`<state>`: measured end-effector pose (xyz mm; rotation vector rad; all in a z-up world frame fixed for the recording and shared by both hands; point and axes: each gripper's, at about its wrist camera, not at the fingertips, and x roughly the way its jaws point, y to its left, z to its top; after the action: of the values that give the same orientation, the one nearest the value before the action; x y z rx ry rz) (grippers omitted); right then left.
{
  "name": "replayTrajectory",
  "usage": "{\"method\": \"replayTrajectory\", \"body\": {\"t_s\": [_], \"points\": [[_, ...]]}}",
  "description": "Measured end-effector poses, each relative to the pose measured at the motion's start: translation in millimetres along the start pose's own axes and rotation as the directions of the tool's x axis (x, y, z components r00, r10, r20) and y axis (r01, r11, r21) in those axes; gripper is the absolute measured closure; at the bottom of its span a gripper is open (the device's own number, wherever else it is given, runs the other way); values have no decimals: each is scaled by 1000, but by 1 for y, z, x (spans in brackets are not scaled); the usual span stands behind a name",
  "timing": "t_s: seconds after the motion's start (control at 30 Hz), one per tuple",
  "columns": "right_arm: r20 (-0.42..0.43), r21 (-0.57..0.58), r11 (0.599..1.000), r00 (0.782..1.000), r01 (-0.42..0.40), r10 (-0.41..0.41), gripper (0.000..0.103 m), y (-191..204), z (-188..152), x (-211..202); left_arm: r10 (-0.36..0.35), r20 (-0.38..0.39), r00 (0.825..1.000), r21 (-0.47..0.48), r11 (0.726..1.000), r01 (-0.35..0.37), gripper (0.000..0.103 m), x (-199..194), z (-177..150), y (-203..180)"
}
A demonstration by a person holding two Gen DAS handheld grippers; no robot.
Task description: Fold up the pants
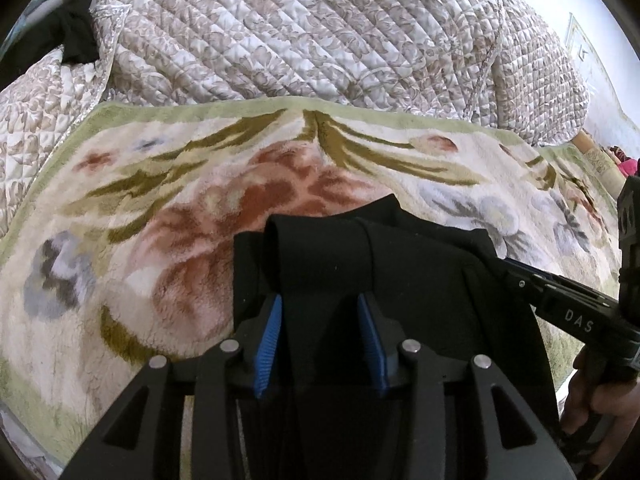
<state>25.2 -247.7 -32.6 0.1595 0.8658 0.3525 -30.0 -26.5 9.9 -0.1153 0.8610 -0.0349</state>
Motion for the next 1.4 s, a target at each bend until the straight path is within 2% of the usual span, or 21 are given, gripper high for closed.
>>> {"method": "replayTrajectory", "body": {"t_s": [0.27,0.3,0.37,0.4,0.47,0.5,0.6,0.63,0.7,0.77,0.8,0.83,0.87,0.9,0.93,0.97,1.07,1.17,1.33,1.4], "points": [[-10,-9,1000,1000,-2,2,72,-1,-3,-7,-15,1,1000,-17,1000,15,60,-6,-4,6],[-11,-2,1000,1000,-1,1,68,-3,-4,-10,-21,1,1000,-23,999,21,60,-8,-6,10],[-18,31,999,1000,-13,14,43,-9,-9,-16,-49,1,999,-46,998,49,59,-15,-12,20],[-27,58,997,999,-42,44,41,-14,-12,-18,-60,0,998,-55,997,60,58,-18,-15,24],[-51,83,992,994,-93,97,41,-17,-18,-19,-70,-2,998,-65,995,70,47,-21,-22,31],[-69,89,988,989,-123,129,41,-20,-22,-17,-78,-7,997,-69,995,78,45,-21,-24,33],[-71,67,987,986,-146,151,41,-17,-24,-17,-102,-17,995,-100,990,99,33,-18,-27,43],[-74,69,981,980,-179,184,41,-15,-25,-17,-104,-17,994,-115,988,102,31,-17,-27,46],[-85,68,972,969,-227,232,41,-8,-26,-14,-130,-20,991,-137,983,126,30,-13,-28,49],[-89,40,978,974,-207,210,41,-1,-25,-10,-181,-26,983,-143,974,176,30,-3,-26,47],[-89,42,978,974,-206,209,41,0,-23,-7,-197,-30,980,-154,970,191,31,0,-24,46],[-89,49,977,974,-205,209,48,0,-21,-6,-208,-31,978,-157,967,200,37,2,-21,44],[-90,61,977,974,-205,210,60,-1,-20,-5,-216,-33,976,-151,966,209,47,2,-18,40],[-86,80,971,969,-225,232,68,-3,-19,-6,-212,-31,977,-144,968,205,52,-1,-16,37],[-77,86,968,967,-236,243,82,-3,-17,-8,-210,-26,977,-138,969,205,61,-4,-15,34],[-68,81,968,968,-237,243,86,-3,-16,-11,-206,-19,978,-127,971,202,69,-8,-14,33],[-36,86,957,959,-278,282,88,2,-10,-23,-229,-8,973,-117,967,226,77,-21,-8,34],[1,80,942,945,-326,327,88,13,5,-32,-245,4,970,-100,965,244,80,-28,5,34],[21,29,936,937,-350,350,88,36,48,-25,-219,52,974,-60,973,222,80,-31,48,44],[32,24,941,941,-337,337,88,42,72,-11,-195,73,978,-39,979,198,80,-24,71,52]]}}
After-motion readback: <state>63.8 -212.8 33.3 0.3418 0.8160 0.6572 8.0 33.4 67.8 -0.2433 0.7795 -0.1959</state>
